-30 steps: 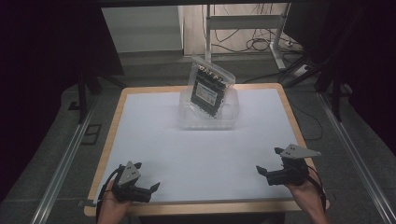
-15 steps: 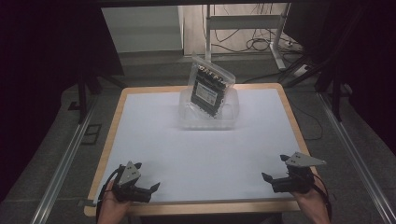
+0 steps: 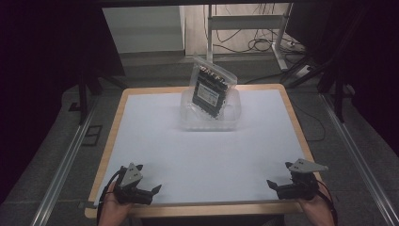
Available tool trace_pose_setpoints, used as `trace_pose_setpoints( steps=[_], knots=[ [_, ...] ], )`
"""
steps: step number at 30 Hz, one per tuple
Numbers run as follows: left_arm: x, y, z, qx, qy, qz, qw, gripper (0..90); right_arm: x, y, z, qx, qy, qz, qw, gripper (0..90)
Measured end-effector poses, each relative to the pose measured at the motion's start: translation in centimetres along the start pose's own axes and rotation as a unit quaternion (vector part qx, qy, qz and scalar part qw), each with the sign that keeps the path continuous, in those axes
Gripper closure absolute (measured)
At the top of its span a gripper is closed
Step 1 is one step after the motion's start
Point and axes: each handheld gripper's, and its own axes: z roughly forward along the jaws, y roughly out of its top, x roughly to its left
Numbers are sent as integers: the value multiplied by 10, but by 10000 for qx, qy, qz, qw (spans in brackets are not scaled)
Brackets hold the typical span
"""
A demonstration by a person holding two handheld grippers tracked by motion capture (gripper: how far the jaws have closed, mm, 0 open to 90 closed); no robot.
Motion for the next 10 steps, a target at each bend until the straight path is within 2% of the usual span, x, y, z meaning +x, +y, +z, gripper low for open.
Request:
trace_pose_setpoints(
  steps=[4,10],
  knots=[
    [0,0,1,46,3,15,10000,14,-2,-5,5,227,31,16,9997,24],
    [0,0,2,37,19,33,10000,14,-3,-7,7,279,70,65,9996,11]
  ],
)
